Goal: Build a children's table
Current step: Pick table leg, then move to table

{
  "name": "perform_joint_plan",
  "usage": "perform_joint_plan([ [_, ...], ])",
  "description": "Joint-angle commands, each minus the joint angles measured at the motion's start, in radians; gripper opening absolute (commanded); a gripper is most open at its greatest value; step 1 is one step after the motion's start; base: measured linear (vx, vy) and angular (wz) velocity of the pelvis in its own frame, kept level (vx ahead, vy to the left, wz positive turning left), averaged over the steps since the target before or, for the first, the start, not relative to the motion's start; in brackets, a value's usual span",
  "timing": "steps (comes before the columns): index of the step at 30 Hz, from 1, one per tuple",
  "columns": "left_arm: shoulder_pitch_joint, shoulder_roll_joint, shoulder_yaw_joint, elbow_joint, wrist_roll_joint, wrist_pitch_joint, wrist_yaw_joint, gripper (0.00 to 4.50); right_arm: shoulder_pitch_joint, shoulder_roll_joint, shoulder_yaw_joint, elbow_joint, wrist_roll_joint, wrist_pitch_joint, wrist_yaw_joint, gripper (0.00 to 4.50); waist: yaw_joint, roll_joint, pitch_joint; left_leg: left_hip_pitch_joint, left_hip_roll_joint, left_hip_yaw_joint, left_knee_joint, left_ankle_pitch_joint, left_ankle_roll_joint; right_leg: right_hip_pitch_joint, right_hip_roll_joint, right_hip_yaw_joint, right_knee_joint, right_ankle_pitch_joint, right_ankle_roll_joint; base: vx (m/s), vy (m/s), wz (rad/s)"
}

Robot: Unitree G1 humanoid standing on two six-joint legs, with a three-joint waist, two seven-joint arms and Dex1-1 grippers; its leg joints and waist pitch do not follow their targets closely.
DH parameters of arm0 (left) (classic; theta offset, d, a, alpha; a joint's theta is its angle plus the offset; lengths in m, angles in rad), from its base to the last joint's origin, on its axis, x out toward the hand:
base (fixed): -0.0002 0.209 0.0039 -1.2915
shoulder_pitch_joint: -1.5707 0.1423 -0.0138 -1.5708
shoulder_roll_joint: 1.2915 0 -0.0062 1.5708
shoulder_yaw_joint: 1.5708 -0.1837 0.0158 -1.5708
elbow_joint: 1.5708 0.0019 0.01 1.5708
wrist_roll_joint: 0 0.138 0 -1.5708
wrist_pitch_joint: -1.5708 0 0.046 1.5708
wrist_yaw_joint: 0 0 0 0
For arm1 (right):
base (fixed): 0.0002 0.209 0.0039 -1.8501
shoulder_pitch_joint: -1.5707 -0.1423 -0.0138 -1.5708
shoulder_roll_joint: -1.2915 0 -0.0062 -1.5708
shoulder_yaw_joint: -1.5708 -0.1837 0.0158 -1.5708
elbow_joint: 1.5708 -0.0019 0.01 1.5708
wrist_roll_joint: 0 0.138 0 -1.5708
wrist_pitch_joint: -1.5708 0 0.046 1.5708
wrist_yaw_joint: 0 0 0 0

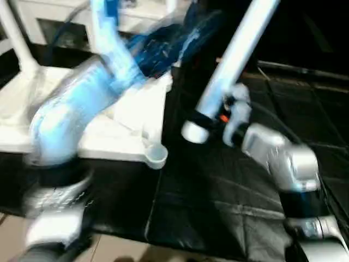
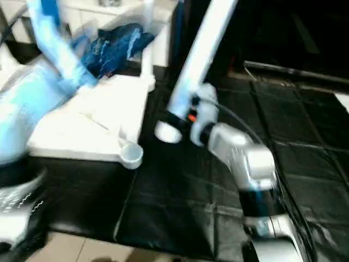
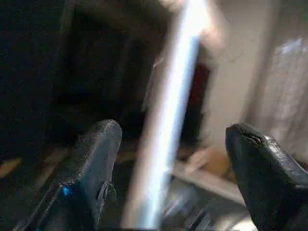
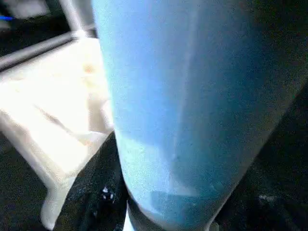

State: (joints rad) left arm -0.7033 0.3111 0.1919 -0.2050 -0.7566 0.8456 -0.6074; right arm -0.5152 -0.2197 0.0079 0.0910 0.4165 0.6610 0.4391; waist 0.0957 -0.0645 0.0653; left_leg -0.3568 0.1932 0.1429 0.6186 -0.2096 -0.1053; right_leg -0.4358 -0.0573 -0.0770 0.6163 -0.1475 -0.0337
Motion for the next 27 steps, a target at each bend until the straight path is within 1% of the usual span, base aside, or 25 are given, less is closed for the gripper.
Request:
perform_joint_plan([
  [1,0.017,0.018,-0.049,-0.030,0.062,-0.014,-0.003,3.87,0.004,0.014,-0.011,-0.007,-0.023,-0.051,-0.041,1.93,-0.003,0.009,-0.079,-0.009,0.013,0.013,-0.072,-0.058,-0.033,0.080,-0.058,0.044,-0.071,-0.316,-0.018,0.000,0.000,0.00],
  [2,0.039,0.029,-0.061,-0.034,0.085,-0.024,0.004,3.87,0.013,0.021,-0.020,-0.007,-0.027,-0.066,-0.056,1.93,-0.006,0.010,-0.079,-0.009,0.015,0.011,-0.072,-0.062,-0.033,0.078,-0.059,0.044,-0.070,-0.310,-0.024,0.000,0.000,0.00],
  [3,0.131,0.066,-0.114,-0.044,0.203,-0.104,0.041,3.87,0.051,0.043,-0.050,-0.020,-0.045,-0.101,-0.117,1.93,-0.006,0.017,-0.077,-0.008,0.017,0.007,-0.076,-0.075,-0.031,0.077,-0.062,0.043,-0.073,-0.320,-0.025,0.000,0.000,0.00],
  [4,0.148,0.069,-0.122,-0.043,0.222,-0.120,0.051,3.87,0.058,0.048,-0.055,-0.023,-0.050,-0.111,-0.129,1.93,-0.012,0.012,-0.073,-0.008,0.018,0.010,-0.077,-0.100,-0.031,0.075,-0.062,0.045,-0.077,-0.346,-0.017,0.000,0.000,0.00],
  [5,0.242,0.062,-0.142,-0.036,0.309,-0.190,0.130,3.87,0.106,0.069,-0.075,-0.053,-0.073,-0.148,-0.185,1.93,-0.010,0.020,-0.074,-0.009,0.018,0.008,-0.078,-0.104,-0.033,0.076,-0.063,0.044,-0.079,-0.356,-0.010,0.000,0.000,0.00],
  [6,0.260,0.058,-0.143,-0.034,0.326,-0.201,0.151,3.87,0.117,0.075,-0.079,-0.062,-0.077,-0.156,-0.196,1.93,-0.015,0.016,-0.076,-0.006,0.015,0.012,-0.077,-0.113,-0.036,0.075,-0.057,0.044,-0.082,-0.369,0.008,0.000,0.000,0.00],
  [7,0.299,0.047,-0.144,-0.029,0.363,-0.224,0.201,3.87,0.141,0.092,-0.093,-0.081,-0.079,-0.165,-0.220,1.93,-0.014,0.021,-0.080,-0.003,0.014,0.011,-0.077,-0.110,-0.035,0.075,-0.056,0.045,-0.080,-0.358,0.007,0.000,0.000,0.00],
  [8,0.310,0.043,-0.144,-0.027,0.375,-0.232,0.216,3.87,0.149,0.098,-0.099,-0.087,-0.077,-0.164,-0.228,1.93,-0.015,0.021,-0.080,-0.005,0.016,0.010,-0.077,-0.108,-0.032,0.075,-0.055,0.046,-0.080,-0.341,0.004,0.000,0.000,0.00],
  [9,0.365,0.046,-0.165,-0.019,0.432,-0.279,0.265,3.87,0.187,0.113,-0.101,-0.116,-0.075,-0.149,-0.243,1.93,-0.014,0.024,-0.078,-0.004,0.014,0.009,-0.079,-0.121,-0.026,0.072,-0.053,0.043,-0.083,-0.342,0.002,0.000,0.000,0.00],
  [11,0.391,0.039,-0.169,-0.013,0.453,-0.293,0.293,3.87,0.209,0.116,-0.094,-0.134,-0.083,-0.150,-0.249,1.93,-0.016,0.023,-0.074,-0.006,0.015,0.007,-0.082,-0.157,-0.019,0.073,-0.054,0.042,-0.090,-0.373,0.007,0.000,0.000,0.00],
  [12,0.429,0.026,-0.174,-0.011,0.477,-0.321,0.315,3.87,0.240,0.125,-0.082,-0.156,-0.097,-0.179,-0.253,1.93,-0.018,0.023,-0.074,-0.006,0.015,0.006,-0.082,-0.172,-0.015,0.072,-0.056,0.041,-0.093,-0.393,0.010,0.000,0.000,0.00],
  [14,0.456,0.012,-0.175,-0.011,0.497,-0.340,0.329,3.87,0.261,0.133,-0.074,-0.169,-0.108,-0.204,-0.260,1.93,-0.021,0.021,-0.073,-0.006,0.014,0.008,-0.081,-0.184,-0.011,0.068,-0.056,0.042,-0.096,-0.422,0.018,0.000,0.000,0.00],
  [15,0.482,-0.006,-0.175,-0.009,0.519,-0.359,0.351,3.87,0.279,0.145,-0.070,-0.178,-0.115,-0.220,-0.274,1.93,-0.023,0.027,-0.070,-0.007,0.014,0.006,-0.083,-0.199,-0.009,0.067,-0.055,0.040,-0.102,-0.444,0.025,0.000,0.000,0.00],
  [16,0.505,-0.028,-0.187,-0.002,0.537,-0.393,0.372,3.87,0.289,0.150,-0.063,-0.169,-0.121,-0.238,-0.281,1.93,-0.024,0.024,-0.070,-0.004,0.012,0.007,-0.081,-0.219,-0.007,0.064,-0.056,0.038,-0.108,-0.474,0.034,0.000,0.000,0.00],
  [17,0.507,-0.031,-0.190,0.000,0.540,-0.398,0.375,3.87,0.290,0.151,-0.063,-0.166,-0.122,-0.239,-0.281,1.93,-0.026,0.019,-0.071,-0.008,0.009,0.008,-0.080,-0.222,0.000,0.067,-0.060,0.041,-0.107,-0.488,0.038,0.000,0.000,0.00],
  [18,0.510,-0.038,-0.196,0.003,0.545,-0.402,0.384,3.87,0.289,0.150,-0.063,-0.157,-0.126,-0.245,-0.284,1.93,-0.023,0.015,-0.083,0.029,-0.001,0.046,-0.050,-0.222,-0.015,0.034,-0.041,0.087,-0.114,-0.539,0.058,0.000,0.000,0.00],
  [19,0.509,-0.043,-0.199,0.005,0.551,-0.404,0.389,3.87,0.289,0.150,-0.065,-0.154,-0.130,-0.249,-0.285,1.93,-0.021,0.006,-0.076,0.021,-0.005,0.056,-0.049,-0.232,-0.007,0.032,-0.033,0.105,-0.119,-0.548,0.046,0.000,0.000,0.00],
  [20,0.507,-0.044,-0.202,0.008,0.558,-0.412,0.392,3.87,0.287,0.150,-0.065,-0.151,-0.129,-0.252,-0.281,1.93,-0.017,0.006,-0.073,0.022,-0.005,0.058,-0.047,-0.248,-0.002,0.030,-0.037,0.117,-0.115,-0.566,0.037,-0.004,0.021,-0.30],
  [21,0.506,-0.045,-0.203,0.010,0.560,-0.415,0.393,3.87,0.286,0.150,-0.065,-0.150,-0.128,-0.253,-0.279,1.93,-0.014,0.004,-0.076,0.030,-0.011,0.072,-0.029,-0.265,0.001,0.020,-0.026,0.146,-0.123,-0.604,0.037,-0.004,0.021,-0.30],
  [22,0.504,-0.048,-0.204,0.014,0.564,-0.420,0.397,3.87,0.285,0.151,-0.066,-0.149,-0.127,-0.253,-0.275,1.93,0.008,-0.011,-0.074,0.018,-0.030,0.062,0.009,-0.284,0.039,0.045,-0.050,0.237,-0.132,-0.666,-0.002,-0.017,0.039,-0.39],
  [23,0.504,-0.049,-0.205,0.016,0.565,-0.424,0.402,3.87,0.286,0.152,-0.065,-0.151,-0.126,-0.252,-0.275,1.93,0.018,-0.012,-0.071,0.020,-0.036,0.057,0.035,-0.284,0.049,0.046,-0.065,0.277,-0.147,-0.710,-0.014,-0.027,0.084,-0.43],
  [24,0.504,-0.050,-0.205,0.018,0.566,-0.426,0.405,3.87,0.289,0.152,-0.062,-0.154,-0.129,-0.252,-0.275,1.93,0.022,-0.021,-0.064,-0.002,-0.042,0.022,0.064,-0.259,0.055,0.068,-0.077,0.335,-0.158,-0.790,-0.028,-0.027,0.084,-0.43],
  [25,0.504,-0.051,-0.205,0.021,0.573,-0.434,0.407,3.87,0.295,0.155,-0.058,-0.159,-0.133,-0.251,-0.274,1.93,0.021,-0.013,-0.063,-0.012,-0.057,-0.004,0.075,-0.221,0.055,0.068,-0.057,0.371,-0.161,-0.812,-0.027,-0.039,0.148,-0.50],
  [26,0.504,-0.052,-0.204,0.022,0.578,-0.438,0.407,3.87,0.298,0.157,-0.057,-0.160,-0.135,-0.251,-0.275,1.93,0.015,-0.014,-0.063,-0.011,-0.065,-0.012,0.075,-0.213,0.062,0.062,-0.040,0.379,-0.162,-0.809,-0.020,-0.053,0.206,-0.56],
  [27,0.503,-0.053,-0.203,0.022,0.579,-0.439,0.406,3.87,0.300,0.159,-0.057,-0.161,-0.136,-0.251,-0.276,1.93,-0.002,-0.003,-0.064,0.003,-0.074,-0.019,0.050,-0.200,0.089,0.045,0.000,0.368,-0.157,-0.772,-0.004,-0.053,0.206,-0.56],
])
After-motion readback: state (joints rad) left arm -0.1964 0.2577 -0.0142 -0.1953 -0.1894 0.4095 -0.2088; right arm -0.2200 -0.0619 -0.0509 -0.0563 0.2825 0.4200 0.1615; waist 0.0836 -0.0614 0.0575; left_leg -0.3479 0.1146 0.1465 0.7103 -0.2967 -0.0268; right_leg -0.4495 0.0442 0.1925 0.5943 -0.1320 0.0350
